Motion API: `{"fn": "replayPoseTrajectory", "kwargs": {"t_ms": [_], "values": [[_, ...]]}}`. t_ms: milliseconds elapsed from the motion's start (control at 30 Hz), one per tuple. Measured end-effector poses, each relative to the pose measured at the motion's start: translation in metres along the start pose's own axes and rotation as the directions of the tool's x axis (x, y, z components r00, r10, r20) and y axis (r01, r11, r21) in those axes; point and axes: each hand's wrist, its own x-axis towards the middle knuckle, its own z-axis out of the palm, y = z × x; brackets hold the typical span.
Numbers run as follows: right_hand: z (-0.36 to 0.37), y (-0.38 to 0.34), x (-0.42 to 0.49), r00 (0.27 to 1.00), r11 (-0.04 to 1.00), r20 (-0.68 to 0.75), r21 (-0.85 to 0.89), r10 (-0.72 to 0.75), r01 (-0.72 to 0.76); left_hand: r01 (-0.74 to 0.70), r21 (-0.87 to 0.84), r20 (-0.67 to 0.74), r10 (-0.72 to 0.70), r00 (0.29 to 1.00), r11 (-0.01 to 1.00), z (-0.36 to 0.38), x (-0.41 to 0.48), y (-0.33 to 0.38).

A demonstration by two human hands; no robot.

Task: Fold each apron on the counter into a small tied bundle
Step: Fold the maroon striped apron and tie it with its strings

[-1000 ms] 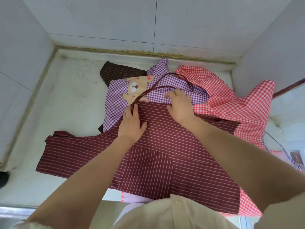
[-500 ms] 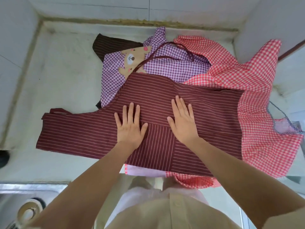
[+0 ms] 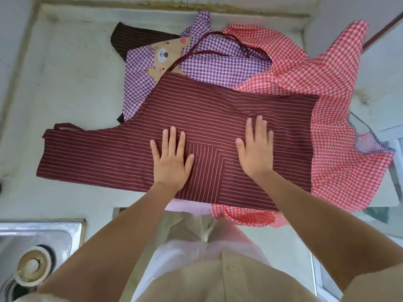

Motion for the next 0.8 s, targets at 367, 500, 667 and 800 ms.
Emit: {"fn": "replayPoseTrajectory", "kwargs": {"t_ms": [367, 500, 667, 800], "values": [[0.025, 0.076, -0.062, 0.973, 0.972, 0.056, -0.068, -0.224, 0.227, 0.075, -0.017, 0.017, -0.075, 0.997, 0.997, 0.023, -0.042, 0.035], [0.021, 0.103, -0.061, 0.993, 0.994, 0.065, -0.038, -0.101, 0.104, 0.114, -0.032, 0.017, -0.114, 0.993, 0.993, 0.022, -0.043, 0.039], [0.002, 0.055, -0.061, 0.995, 0.994, 0.009, 0.025, -0.103, 0.103, 0.136, -0.031, -0.004, -0.136, 0.991, 0.990, 0.023, -0.064, 0.038], [-0.001, -0.028, -0.088, 0.807, 0.805, 0.049, 0.138, -0.588, 0.578, 0.232, -0.061, 0.014, -0.232, 0.973, 0.971, 0.022, -0.086, 0.035]]}}
